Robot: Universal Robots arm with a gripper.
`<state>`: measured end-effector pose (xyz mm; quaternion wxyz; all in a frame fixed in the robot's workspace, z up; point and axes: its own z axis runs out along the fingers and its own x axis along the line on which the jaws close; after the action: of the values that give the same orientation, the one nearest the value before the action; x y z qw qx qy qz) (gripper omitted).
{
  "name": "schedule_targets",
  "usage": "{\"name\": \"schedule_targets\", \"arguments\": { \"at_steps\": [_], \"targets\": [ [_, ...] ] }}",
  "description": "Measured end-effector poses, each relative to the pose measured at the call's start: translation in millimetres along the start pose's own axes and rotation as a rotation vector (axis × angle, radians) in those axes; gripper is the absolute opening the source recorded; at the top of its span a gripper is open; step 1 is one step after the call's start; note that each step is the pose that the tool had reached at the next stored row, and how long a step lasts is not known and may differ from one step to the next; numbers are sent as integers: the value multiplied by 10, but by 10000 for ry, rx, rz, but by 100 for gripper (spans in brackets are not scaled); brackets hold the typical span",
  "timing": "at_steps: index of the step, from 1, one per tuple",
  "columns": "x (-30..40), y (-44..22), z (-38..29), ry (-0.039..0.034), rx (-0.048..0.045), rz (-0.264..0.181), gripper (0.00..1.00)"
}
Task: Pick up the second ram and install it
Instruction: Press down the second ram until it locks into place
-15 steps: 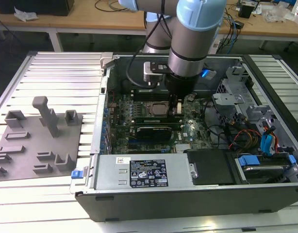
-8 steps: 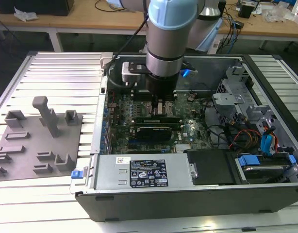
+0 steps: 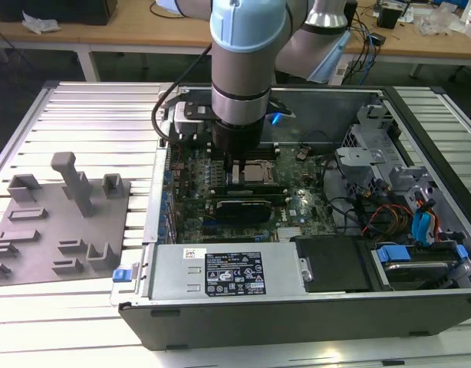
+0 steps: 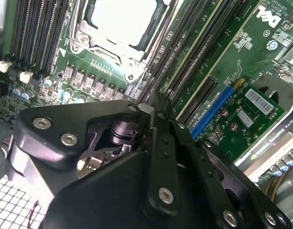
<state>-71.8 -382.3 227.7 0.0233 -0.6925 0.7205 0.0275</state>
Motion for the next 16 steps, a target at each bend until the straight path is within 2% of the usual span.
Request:
{"name": "schedule_targets", "arguments": {
  "at_steps": [1, 3, 4, 6, 9, 10, 12, 16],
  "targets": [
    [-1, 0, 1, -6, 1, 1, 11],
    [-11, -21, -118, -29, 0, -2, 11],
    [-13, -89, -120, -40, -38, 4, 11],
    [-16, -178, -120, -50, -82, 5, 11],
    [-24, -371, -133, -47, -169, 12, 11],
    [-27, -382, -161, -49, -170, 11, 11],
    [-36, -384, -279, -50, -169, 14, 11],
    [-48, -383, -445, -50, -169, 12, 11]
  ]
}}
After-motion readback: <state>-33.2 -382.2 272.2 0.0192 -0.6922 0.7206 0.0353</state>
